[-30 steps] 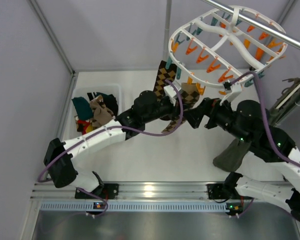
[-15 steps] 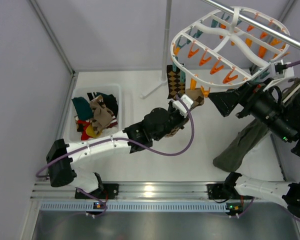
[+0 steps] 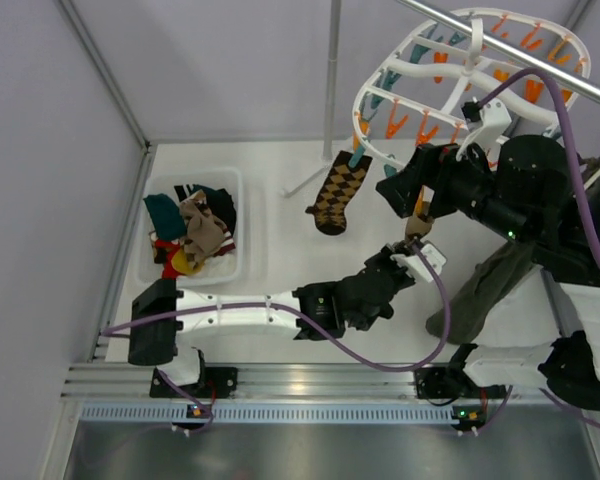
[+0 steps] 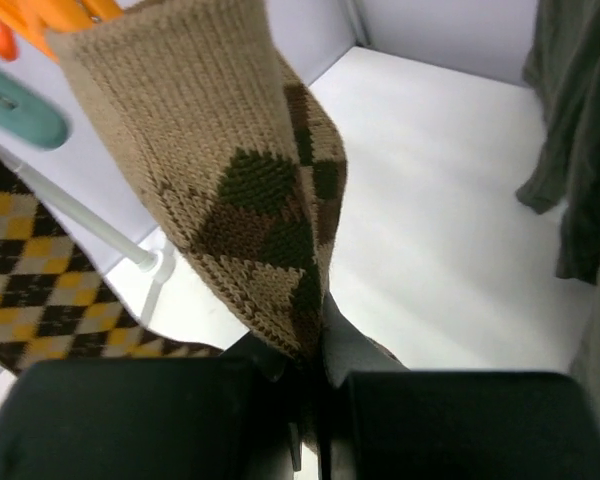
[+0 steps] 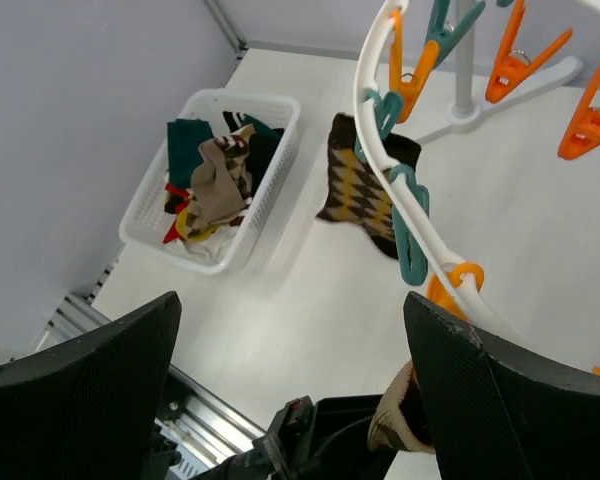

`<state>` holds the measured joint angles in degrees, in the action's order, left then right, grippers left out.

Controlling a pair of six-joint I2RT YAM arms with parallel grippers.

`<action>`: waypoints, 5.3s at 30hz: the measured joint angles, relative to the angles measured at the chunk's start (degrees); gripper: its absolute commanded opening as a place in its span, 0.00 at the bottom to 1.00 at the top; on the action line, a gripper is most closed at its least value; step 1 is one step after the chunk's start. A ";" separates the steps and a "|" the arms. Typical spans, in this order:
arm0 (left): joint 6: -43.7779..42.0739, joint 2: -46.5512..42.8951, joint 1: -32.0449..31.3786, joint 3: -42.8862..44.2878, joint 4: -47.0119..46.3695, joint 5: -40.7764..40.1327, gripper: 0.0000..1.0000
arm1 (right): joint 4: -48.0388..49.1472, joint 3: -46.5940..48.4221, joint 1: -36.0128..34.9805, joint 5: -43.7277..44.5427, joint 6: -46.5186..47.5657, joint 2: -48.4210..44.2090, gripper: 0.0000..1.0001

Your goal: Remove the socks clipped to the hanger

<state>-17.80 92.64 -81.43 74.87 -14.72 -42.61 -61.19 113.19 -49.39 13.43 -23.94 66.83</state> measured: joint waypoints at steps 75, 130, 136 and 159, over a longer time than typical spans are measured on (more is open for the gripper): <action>5.42 7.41 -3.74 6.69 -0.70 3.78 0.00 | -16.37 -5.22 -7.21 41.75 -4.15 6.97 0.74; 3.04 14.82 -1.81 9.42 -3.32 1.29 0.00 | -15.63 -9.57 -7.06 36.28 0.39 -2.10 0.73; 3.04 14.88 -1.70 9.49 -3.32 1.36 0.00 | -16.11 -6.05 -7.08 36.46 0.31 -1.14 0.73; 3.04 15.63 -1.33 10.16 -3.30 1.73 0.00 | -16.22 -6.69 -7.26 30.75 2.86 1.11 0.68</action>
<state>-14.76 108.27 -82.76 85.03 -18.02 -40.88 -77.41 106.50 -56.64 44.18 -21.08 67.94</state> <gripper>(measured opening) 0.034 0.681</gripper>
